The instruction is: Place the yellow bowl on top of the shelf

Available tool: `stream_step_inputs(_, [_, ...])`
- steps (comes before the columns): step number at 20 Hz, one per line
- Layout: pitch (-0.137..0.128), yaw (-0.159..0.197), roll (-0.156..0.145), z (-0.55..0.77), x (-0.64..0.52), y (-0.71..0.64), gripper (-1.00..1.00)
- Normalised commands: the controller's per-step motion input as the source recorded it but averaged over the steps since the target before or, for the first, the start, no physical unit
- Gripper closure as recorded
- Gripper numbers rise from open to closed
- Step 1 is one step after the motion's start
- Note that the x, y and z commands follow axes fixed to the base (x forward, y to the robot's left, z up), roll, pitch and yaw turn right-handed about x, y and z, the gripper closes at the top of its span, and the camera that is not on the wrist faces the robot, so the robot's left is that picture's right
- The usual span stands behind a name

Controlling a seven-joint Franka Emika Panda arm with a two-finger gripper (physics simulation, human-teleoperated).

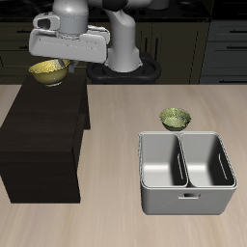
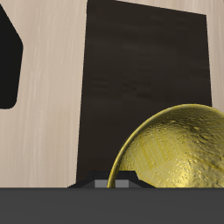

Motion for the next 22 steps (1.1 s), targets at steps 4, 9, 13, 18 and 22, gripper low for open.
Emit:
stream_step_inputs(4, [0.023,-0.011,-0.024,-0.18,0.03,-0.04,1.00])
stream_step_inputs(9, [0.026,-0.017,-0.015,-0.25,0.10,-0.03,1.00])
stream_step_inputs(13, [0.012,0.034,-0.040,-0.12,0.00,0.07,-1.00])
stream_step_inputs(18, [0.002,-0.003,0.023,-0.08,-0.04,0.16,-1.00])
stream_step_inputs(22, [-0.009,-0.003,0.021,0.04,-0.07,0.15,-1.00])
